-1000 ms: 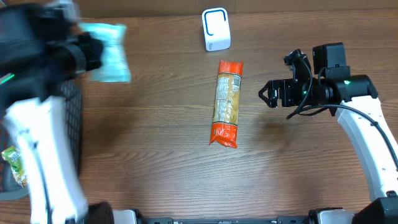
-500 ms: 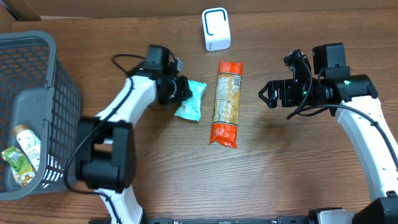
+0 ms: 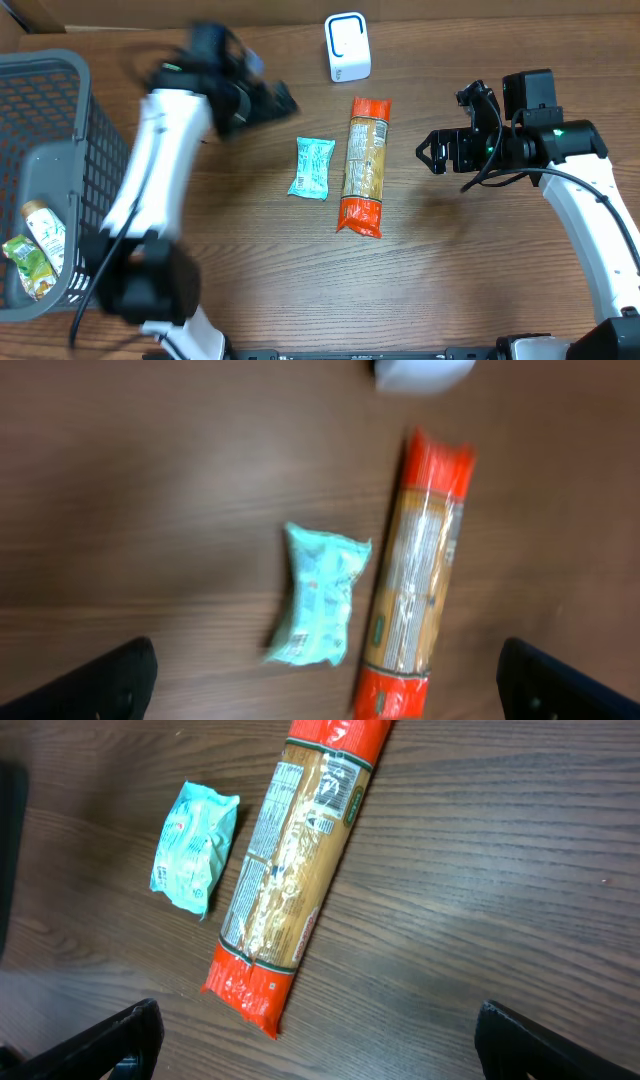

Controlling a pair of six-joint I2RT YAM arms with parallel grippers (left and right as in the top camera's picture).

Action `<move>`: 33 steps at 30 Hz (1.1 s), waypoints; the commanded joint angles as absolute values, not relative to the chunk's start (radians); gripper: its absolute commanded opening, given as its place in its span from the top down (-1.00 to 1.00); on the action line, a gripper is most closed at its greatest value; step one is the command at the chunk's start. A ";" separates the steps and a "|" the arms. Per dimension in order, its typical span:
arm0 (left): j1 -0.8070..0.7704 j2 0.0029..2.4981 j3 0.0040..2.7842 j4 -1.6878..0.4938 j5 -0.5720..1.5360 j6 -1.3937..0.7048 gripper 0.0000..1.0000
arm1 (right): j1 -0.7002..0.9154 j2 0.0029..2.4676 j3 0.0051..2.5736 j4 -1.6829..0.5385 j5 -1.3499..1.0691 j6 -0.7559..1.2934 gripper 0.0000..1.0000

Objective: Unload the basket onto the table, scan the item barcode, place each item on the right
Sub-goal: 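Place the mint-green packet left of the spaghetti pack, then grasp the white bamboo-print lotion tube in the basket with the left gripper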

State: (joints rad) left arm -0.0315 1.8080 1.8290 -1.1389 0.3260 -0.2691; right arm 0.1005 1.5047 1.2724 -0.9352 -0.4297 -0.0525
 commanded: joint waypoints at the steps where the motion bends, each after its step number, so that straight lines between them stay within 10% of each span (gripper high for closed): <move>1: 0.072 1.631 2.025 -1.269 0.123 -0.197 -0.99 | 0.105 1.499 1.295 -0.931 -0.427 -0.050 -1.00; 14: 0.736 1.462 2.023 -1.465 -0.075 -0.273 -0.99 | 0.105 1.499 1.295 -0.925 -0.427 -0.050 -1.00; 33: 0.844 1.621 1.305 -0.829 -0.164 0.004 -0.99 | 0.105 1.499 1.295 -0.926 -0.426 -0.051 -1.00</move>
